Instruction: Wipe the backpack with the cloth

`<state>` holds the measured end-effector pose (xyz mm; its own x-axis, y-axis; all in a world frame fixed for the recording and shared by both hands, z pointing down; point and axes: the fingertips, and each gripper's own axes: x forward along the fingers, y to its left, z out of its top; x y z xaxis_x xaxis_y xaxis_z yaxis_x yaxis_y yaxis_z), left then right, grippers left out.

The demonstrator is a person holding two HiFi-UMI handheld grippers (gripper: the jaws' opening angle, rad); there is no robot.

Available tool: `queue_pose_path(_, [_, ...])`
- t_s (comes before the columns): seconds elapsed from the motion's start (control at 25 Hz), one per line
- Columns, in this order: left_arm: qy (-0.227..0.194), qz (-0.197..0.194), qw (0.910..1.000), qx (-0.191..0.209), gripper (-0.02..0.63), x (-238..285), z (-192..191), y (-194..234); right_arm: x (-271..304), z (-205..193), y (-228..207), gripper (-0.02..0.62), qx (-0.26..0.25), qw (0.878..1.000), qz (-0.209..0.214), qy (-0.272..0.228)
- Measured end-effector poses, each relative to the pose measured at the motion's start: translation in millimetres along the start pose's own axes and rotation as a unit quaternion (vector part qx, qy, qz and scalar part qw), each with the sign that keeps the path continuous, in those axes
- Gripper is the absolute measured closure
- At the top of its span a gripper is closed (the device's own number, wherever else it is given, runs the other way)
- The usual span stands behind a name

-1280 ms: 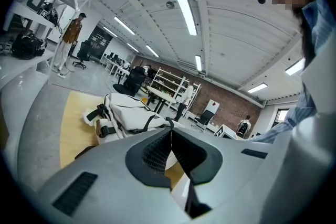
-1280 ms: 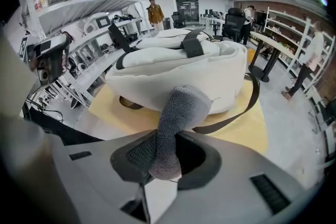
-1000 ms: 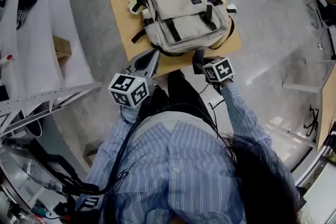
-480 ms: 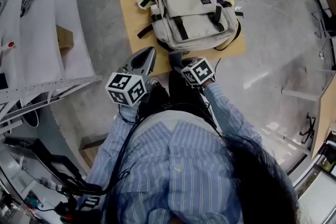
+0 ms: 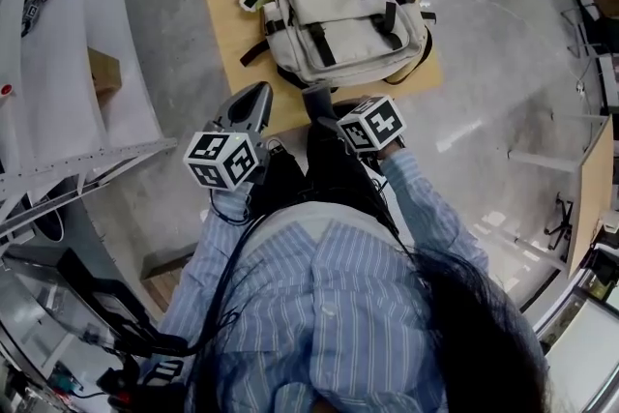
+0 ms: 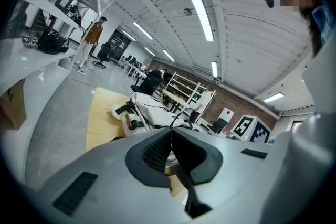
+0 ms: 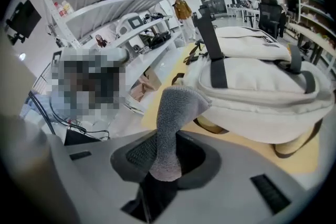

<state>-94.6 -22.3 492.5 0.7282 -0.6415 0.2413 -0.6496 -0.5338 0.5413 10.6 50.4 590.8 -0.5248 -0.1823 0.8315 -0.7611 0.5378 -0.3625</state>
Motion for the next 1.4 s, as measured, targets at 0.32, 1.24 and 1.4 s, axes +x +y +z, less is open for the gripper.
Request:
queue_pose_path(0.32, [-0.013,0.010,0.9998,0.006,0.601,6.3,12.1,-3.6,-17.7,81.4,17.4,0.502,-0.037,0.998,0.039,-0.045])
queue_pose_path(1.24, [-0.014,0.050,0.9985,0.018,0.601,87.0,18.5,-50.5,-99.2,60.8,-166.3,0.502,0.058,0.997,0.028,-0.031])
queue_pose_path(1.4, [-0.013,0.047,0.9985,0.024,0.601,107.5,20.9,-62.5,-129.2,56.9,-197.9,0.502,0.088,0.994,0.039,-0.046])
